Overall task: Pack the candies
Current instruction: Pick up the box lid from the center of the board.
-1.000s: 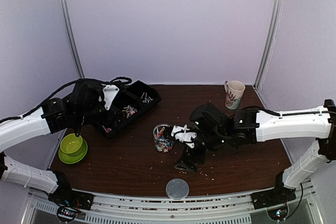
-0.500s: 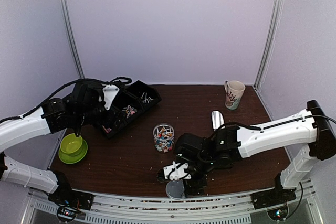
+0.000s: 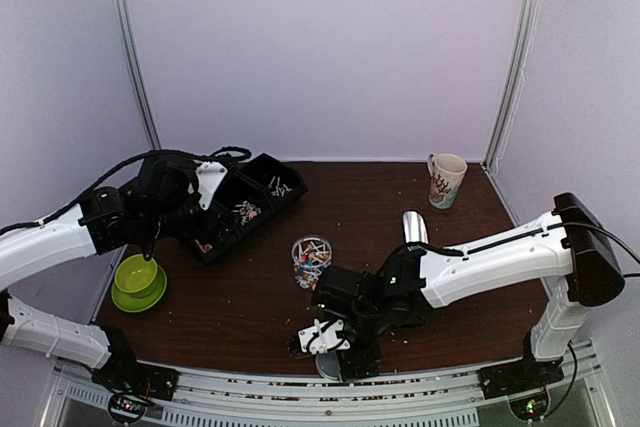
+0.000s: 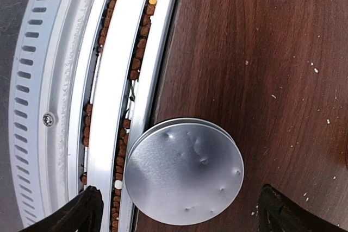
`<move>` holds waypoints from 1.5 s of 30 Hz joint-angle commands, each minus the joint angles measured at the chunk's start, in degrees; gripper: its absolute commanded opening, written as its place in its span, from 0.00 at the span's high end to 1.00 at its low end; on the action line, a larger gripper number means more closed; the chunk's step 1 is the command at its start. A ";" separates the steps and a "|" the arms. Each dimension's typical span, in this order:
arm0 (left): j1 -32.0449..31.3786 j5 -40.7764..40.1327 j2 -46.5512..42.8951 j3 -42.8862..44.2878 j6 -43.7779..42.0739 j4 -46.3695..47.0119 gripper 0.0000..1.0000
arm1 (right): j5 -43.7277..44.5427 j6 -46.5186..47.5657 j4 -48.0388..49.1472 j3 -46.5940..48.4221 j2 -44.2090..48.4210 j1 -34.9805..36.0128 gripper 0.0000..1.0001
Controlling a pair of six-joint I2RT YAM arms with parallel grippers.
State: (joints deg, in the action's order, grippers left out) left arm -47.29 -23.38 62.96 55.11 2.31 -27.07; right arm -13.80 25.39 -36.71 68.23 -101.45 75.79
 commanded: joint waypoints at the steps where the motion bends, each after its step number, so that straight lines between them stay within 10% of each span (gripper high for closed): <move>1: 0.44 -0.44 -0.38 0.52 0.35 0.97 0.02 | 0.36 0.15 -0.47 1.30 -1.44 0.17 0.00; 45: 0.44 0.25 0.33 0.53 0.64 0.97 0.02 | 2.95 -2.72 1.49 1.78 -6.21 -0.65 0.00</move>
State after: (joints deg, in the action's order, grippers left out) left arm -47.29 -23.35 63.00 55.11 2.33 -27.07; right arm -11.90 23.77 -35.88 69.54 -106.76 75.55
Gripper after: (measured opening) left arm 0.978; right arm 0.995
